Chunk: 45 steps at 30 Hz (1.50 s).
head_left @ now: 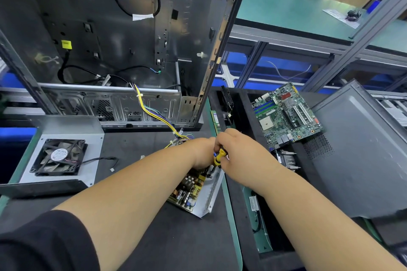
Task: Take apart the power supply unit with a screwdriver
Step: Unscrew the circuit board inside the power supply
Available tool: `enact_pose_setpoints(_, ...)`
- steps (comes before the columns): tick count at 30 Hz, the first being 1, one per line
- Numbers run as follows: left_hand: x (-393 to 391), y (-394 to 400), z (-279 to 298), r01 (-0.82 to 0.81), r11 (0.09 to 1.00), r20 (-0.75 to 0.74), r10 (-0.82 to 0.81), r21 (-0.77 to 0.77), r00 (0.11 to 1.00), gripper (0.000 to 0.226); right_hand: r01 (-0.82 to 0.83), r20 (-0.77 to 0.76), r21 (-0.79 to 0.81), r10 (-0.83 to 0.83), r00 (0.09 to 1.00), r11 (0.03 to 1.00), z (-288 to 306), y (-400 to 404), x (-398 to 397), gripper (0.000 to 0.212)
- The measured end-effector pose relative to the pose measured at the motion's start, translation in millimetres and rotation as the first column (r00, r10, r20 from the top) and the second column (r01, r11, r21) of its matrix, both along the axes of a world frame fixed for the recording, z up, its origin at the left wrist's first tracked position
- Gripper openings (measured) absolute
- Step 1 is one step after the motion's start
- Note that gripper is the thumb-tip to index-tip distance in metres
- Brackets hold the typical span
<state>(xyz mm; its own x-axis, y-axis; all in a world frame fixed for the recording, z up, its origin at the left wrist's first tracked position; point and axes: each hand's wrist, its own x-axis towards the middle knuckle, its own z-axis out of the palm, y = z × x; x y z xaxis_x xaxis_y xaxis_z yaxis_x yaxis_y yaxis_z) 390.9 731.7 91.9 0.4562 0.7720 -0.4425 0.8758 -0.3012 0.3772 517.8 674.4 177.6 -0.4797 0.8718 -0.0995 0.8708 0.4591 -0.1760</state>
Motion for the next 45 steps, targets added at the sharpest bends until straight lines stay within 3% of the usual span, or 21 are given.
enact_pose_setpoints(2,-1.7,-0.5,1.5,0.017,1.0,0.018,-0.017,-0.008,1.0,0.009,-0.013,0.052,0.046,0.011,0.999,0.999,-2.3,-1.2,-0.8,0.022)
enact_pose_setpoints(4,-2.3,-2.3,4.7,0.042,0.999,0.025,-0.042,-0.013,0.999,0.029,-0.031,0.165,0.151,0.006,0.986,0.988,-4.5,-0.3,-1.3,0.033)
enact_pose_setpoints(6,-1.6,-3.3,5.1,0.061,0.998,0.007,-0.061,0.0,0.998,0.032,-0.05,0.231,0.19,0.005,0.973,0.98,-5.5,1.8,-2.3,0.033)
enact_pose_setpoints(12,2.2,-5.9,8.8,0.124,0.992,-0.043,-0.123,0.03,0.992,0.012,0.018,0.038,0.011,-0.018,0.999,1.0,-3.9,-0.2,-4.1,0.018)
enact_pose_setpoints(15,0.0,-5.0,5.8,0.063,0.998,0.001,-0.063,0.003,0.998,0.019,-0.006,0.087,0.047,0.002,0.996,0.999,-4.7,-3.2,-2.0,0.013)
enact_pose_setpoints(17,-1.0,-3.7,3.8,0.041,0.999,0.036,-0.04,-0.026,0.999,0.036,-0.008,0.163,0.141,-0.016,0.986,0.99,-6.0,-2.6,-0.4,0.022)
enact_pose_setpoints(19,0.0,-2.9,2.3,0.043,0.999,0.039,-0.041,-0.026,0.998,0.038,0.007,0.203,0.165,-0.041,0.978,0.986,-7.2,-0.1,0.6,0.027)
enact_pose_setpoints(25,2.4,-2.6,1.5,0.027,0.999,0.01,-0.027,-0.027,1.0,0.034,0.057,-0.016,0.032,-0.057,0.998,0.998,-2.0,2.6,1.6,0.02)
enact_pose_setpoints(30,1.2,-2.5,1.4,0.023,0.999,0.017,-0.022,-0.041,1.0,0.035,0.031,0.088,0.05,-0.036,0.995,0.998,-3.4,1.4,3.2,0.019)
enact_pose_setpoints(34,-0.3,-2.4,3.8,0.032,0.998,0.047,-0.029,-0.062,0.999,0.04,0.048,0.136,0.13,-0.066,0.988,0.99,-5.5,2.3,4.1,0.031)
enact_pose_setpoints(38,3.1,-2.5,4.0,0.019,0.998,0.015,-0.018,-0.06,1.0,0.038,0.048,0.062,0.076,-0.053,0.997,0.996,-4.5,3.5,4.0,0.021)
enact_pose_setpoints(42,3.0,-3.0,5.7,0.027,0.998,0.011,-0.027,-0.053,1.0,0.041,0.051,0.009,0.008,-0.051,0.999,0.999,-2.5,0.7,4.6,0.033)
enact_pose_setpoints(45,1.6,-3.2,6.7,0.018,0.997,0.026,-0.016,-0.078,1.0,0.042,0.075,0.033,0.01,-0.075,0.997,0.997,-4.7,-0.9,4.6,0.029)
